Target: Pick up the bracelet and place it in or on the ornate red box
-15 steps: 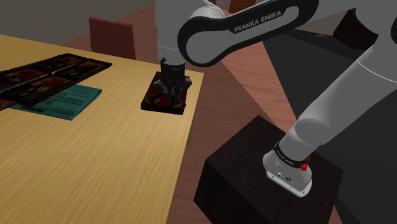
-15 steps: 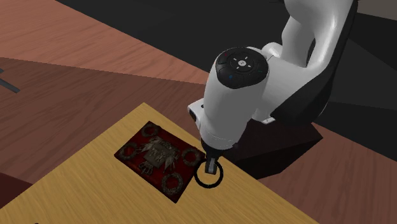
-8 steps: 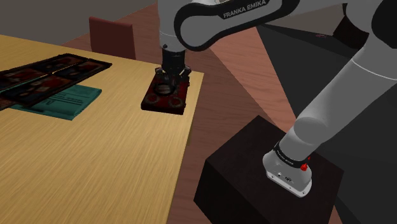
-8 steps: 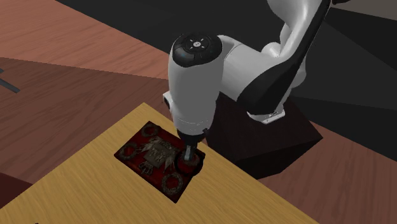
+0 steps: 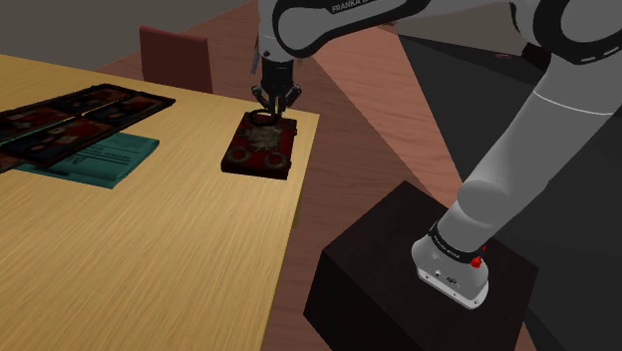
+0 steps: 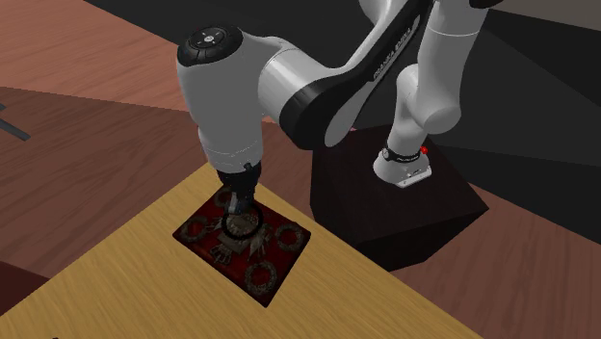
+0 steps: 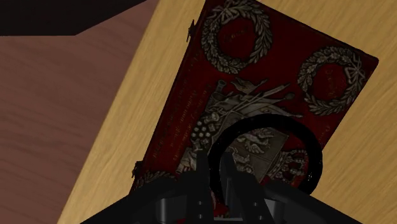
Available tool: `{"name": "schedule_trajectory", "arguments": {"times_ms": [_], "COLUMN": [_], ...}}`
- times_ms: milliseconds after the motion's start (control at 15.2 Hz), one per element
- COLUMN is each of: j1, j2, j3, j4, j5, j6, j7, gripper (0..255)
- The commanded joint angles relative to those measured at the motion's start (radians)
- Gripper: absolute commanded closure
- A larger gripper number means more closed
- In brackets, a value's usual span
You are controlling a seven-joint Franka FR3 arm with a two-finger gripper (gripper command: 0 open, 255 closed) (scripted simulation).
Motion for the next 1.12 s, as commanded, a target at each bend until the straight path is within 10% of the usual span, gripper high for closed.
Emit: {"name": "schedule_trajectory", "arguments": {"times_ms": [0,1056], "j1": [-0.013,-0.004], "j2": [0.030,0.105], "j3": [-0.014,-0.024], "j4": [0.035,-0.074], "j5": [-0.015,-0.073], "j6": [-0.008,0.162], "j7": [-0.024,0.022], "gripper": [255,255]}}
